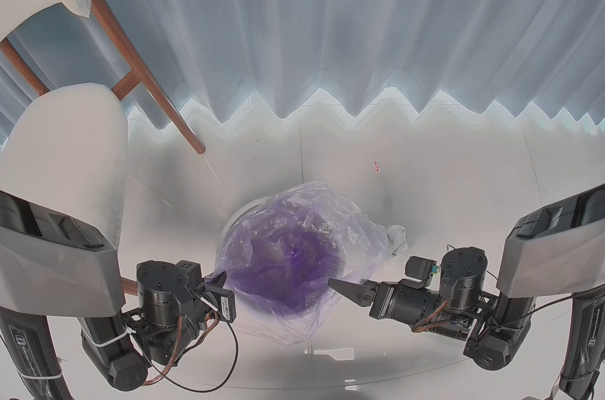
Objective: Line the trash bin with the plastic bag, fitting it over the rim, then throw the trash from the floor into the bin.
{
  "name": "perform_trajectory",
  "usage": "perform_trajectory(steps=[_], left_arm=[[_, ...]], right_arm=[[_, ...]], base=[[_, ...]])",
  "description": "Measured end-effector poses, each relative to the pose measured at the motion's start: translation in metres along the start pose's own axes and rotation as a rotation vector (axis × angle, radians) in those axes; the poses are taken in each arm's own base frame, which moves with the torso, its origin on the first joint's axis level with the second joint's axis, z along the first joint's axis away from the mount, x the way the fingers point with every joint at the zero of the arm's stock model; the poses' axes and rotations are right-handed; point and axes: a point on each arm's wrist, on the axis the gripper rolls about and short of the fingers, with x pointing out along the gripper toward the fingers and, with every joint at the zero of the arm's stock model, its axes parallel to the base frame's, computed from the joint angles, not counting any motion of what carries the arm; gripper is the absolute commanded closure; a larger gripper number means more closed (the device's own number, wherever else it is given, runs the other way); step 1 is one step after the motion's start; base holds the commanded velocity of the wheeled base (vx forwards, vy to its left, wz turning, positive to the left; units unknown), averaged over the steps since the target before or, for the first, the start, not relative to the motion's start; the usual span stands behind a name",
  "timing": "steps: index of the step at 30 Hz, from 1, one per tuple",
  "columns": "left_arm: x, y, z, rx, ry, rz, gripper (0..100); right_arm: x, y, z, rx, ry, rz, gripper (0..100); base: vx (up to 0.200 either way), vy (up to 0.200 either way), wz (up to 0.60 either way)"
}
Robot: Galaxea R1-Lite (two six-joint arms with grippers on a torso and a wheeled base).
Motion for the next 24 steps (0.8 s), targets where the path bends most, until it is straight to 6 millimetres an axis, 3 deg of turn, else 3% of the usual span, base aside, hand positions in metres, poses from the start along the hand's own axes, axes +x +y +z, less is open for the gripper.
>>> perform_trajectory(steps=[12,24], left_arm=[[0.007,0.003,0.006,-0.013,-0.029,0.017,100],[0.028,0.039,0.021,-0.043,-0.083,0.147,100]], right_arm=[[-0.005,0.014,0.004,-0.019,-0.012,0.046,0],[-0.005,0.014,0.004,-0.043,-0.014,0.045,0]], base=[[0.0,0.0,0.0],[0.0,0.0,0.0]])
